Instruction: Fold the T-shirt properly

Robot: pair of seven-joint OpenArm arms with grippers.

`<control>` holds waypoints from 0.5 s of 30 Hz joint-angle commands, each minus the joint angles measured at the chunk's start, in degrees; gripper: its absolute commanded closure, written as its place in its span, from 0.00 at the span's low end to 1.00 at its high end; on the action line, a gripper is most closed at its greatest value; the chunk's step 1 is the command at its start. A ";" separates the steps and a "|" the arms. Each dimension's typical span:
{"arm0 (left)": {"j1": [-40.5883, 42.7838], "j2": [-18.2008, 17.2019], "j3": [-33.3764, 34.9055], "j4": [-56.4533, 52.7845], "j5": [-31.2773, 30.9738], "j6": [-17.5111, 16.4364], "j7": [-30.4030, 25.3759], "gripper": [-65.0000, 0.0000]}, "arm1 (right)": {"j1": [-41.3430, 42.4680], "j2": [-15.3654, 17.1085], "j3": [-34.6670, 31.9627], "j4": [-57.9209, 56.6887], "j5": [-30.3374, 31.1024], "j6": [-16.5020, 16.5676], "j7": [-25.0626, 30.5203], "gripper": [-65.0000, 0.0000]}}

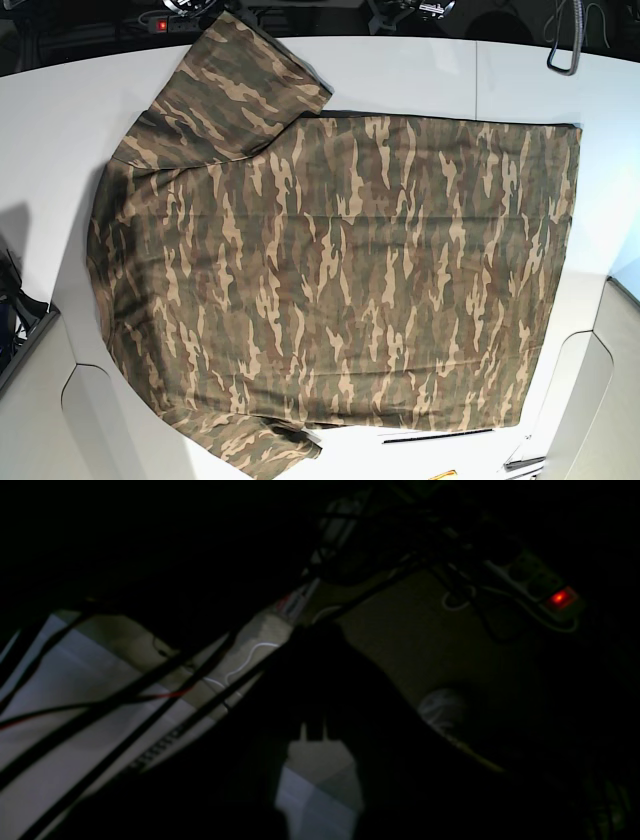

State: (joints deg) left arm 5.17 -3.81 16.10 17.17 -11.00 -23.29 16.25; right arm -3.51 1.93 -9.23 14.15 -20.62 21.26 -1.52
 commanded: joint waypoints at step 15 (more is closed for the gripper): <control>0.90 -1.25 0.07 1.64 0.13 -15.63 -0.76 0.89 | -1.31 1.03 0.11 1.38 0.09 6.36 0.20 1.00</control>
State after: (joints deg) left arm 6.00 -4.73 16.10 18.63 -10.83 -37.80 15.66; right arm -4.49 2.76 -9.23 15.42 -20.60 26.89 -1.50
